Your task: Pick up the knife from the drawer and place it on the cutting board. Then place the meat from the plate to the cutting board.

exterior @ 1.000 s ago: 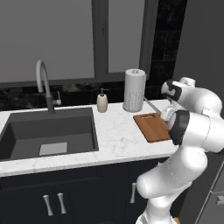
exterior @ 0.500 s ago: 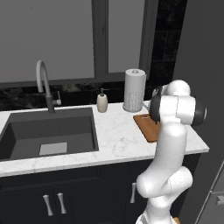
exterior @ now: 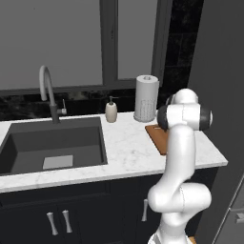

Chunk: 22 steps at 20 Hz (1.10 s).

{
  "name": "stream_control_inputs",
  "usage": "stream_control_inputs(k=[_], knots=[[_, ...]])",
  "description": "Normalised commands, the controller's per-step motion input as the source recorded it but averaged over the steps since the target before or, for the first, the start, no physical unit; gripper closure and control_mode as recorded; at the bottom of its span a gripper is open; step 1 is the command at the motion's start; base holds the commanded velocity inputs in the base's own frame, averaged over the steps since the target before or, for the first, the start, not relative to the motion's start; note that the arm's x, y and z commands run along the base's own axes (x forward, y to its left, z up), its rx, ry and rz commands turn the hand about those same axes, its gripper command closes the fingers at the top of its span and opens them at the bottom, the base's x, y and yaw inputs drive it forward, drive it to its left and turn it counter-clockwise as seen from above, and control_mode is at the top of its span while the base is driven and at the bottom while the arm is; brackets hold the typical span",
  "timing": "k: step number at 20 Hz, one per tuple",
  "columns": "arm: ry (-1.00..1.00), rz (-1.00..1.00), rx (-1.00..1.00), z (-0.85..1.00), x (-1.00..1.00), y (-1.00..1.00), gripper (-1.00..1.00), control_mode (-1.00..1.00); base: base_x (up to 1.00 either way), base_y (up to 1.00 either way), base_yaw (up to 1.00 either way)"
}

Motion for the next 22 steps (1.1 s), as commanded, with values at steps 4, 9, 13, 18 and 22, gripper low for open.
stream_control_inputs(k=[4, 9, 13, 18, 22], knots=[[0.03, 0.0, 0.0, -0.4, 0.14, -0.06, 1.0, -1.0, 0.0, 0.0, 0.0], [0.04, 0.0, 0.0, -0.35, 0.01, 0.1, -1.0, -1.0, 0.0, 0.0, 0.0], [0.0, 0.0, 0.0, -0.01, -0.08, 0.11, -1.0, -1.0, 0.0, 0.0, 0.0], [-0.06, 0.0, -0.01, 0.14, -0.27, 0.07, -1.0, -1.0, 0.0, 0.0, 0.0], [-0.12, 0.0, -0.1, 0.57, -0.19, 0.0, -1.0, -1.0, 0.0, 0.0, 0.0]])
